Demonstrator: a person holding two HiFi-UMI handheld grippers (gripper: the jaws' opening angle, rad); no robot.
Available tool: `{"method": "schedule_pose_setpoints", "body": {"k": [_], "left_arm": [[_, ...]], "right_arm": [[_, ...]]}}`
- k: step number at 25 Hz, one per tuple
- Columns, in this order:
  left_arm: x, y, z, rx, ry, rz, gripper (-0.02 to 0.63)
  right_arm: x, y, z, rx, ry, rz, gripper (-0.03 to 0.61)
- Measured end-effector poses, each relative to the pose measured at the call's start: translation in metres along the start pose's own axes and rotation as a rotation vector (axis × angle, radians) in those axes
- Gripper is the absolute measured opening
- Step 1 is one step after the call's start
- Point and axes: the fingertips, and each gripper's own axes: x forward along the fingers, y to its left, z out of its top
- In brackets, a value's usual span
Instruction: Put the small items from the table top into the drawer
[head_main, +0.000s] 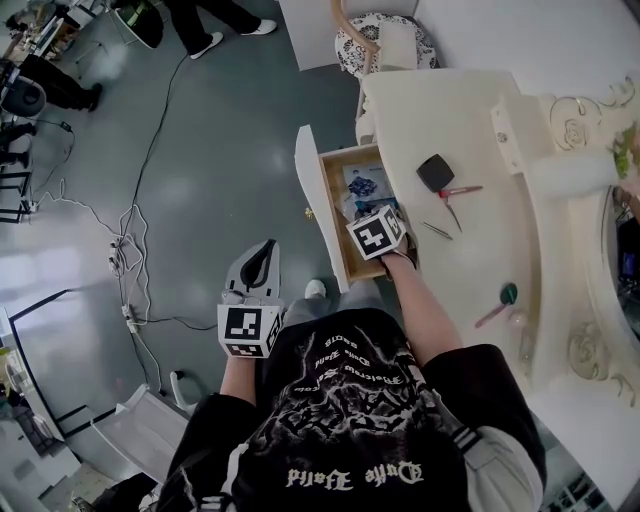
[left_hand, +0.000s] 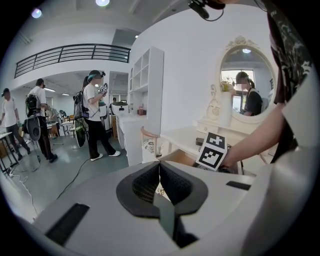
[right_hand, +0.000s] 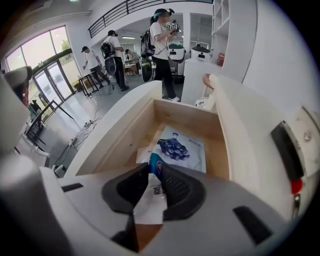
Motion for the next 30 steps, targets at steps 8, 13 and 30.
{"method": "schedule_pose_setpoints", "body": {"k": [8,13,30], "left_arm": [[0.0,0.004,-0.006,-0.016,0.016,0.02,0.015],[0.003,0.001,-0.006,-0.018,0.014,0.013,0.015],[0.017,-0.011,0.007,-0.014,-0.029,-0.063,0.015]], "right_arm": [[0.001,-0.001,-0.002,0.062,-0.014,0.015,0.113],[-0.002,0.0,-0.004,0.089,-0.019,0.037,0.13],[-0.051,-0.003,0.018,0.222,-0.218,0.062,0.129]]}}
